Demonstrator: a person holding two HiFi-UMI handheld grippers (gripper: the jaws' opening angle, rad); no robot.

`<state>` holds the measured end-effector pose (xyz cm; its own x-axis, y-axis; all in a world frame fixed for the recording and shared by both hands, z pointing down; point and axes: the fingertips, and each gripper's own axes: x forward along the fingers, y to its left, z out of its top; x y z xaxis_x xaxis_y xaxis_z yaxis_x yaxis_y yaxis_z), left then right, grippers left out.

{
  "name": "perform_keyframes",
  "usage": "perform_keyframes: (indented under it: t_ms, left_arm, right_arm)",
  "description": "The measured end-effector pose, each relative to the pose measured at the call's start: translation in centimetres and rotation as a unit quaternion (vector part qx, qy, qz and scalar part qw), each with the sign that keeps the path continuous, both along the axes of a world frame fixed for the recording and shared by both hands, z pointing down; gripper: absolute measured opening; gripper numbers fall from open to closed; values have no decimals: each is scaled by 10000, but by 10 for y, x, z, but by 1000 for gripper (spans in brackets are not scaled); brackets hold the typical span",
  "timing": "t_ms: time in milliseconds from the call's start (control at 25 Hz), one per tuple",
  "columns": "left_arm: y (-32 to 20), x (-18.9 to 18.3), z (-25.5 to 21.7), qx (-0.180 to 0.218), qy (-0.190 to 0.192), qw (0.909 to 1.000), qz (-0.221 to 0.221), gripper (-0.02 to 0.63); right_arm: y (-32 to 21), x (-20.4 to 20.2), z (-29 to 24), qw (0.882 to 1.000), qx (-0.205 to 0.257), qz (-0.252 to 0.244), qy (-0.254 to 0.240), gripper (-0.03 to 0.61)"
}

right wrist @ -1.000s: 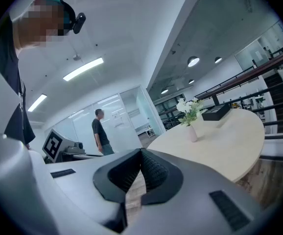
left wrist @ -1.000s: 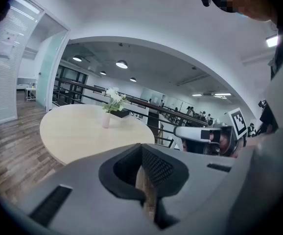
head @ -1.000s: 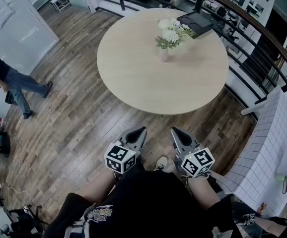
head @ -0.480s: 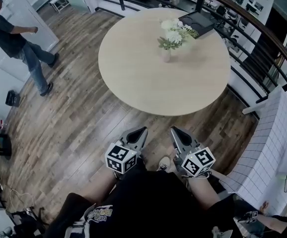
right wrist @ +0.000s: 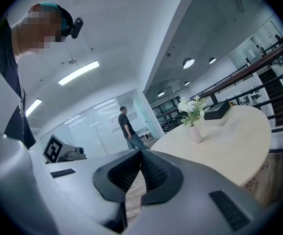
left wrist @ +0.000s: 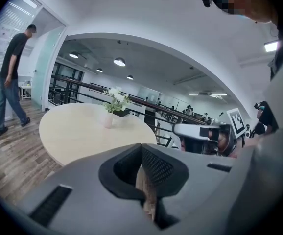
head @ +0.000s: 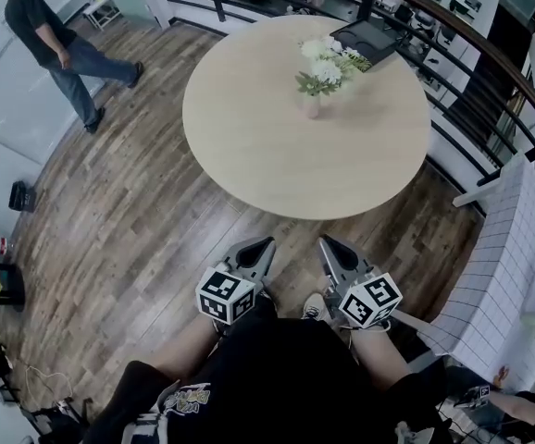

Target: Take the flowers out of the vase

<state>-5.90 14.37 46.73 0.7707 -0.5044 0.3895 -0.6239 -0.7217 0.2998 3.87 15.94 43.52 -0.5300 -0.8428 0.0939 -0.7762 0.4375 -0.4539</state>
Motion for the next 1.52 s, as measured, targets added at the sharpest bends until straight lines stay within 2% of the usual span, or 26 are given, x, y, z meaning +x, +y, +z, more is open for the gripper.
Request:
perform_keyframes:
  t_ms: [320, 640, 1160, 1520]
  left_arm:
    - [-14, -21, 3, 41, 23, 9998, 200, 6]
    - [-49, -48, 2, -5, 86, 9994, 320, 6]
    - [-79, -102, 0, 44, 165, 9991, 395, 6]
    - [-87, -112, 1, 58, 217, 9992, 317, 6]
  right_arm:
    - [-11, -19, 4, 9997, -9, 258, -8, 21]
    - [-44, -45, 0, 9991, -34, 424, 59, 21]
    - [-73, -94, -3, 9984, -64, 543, 164, 21]
    - [-94, -88, -4, 9977, -55, 627, 255, 21]
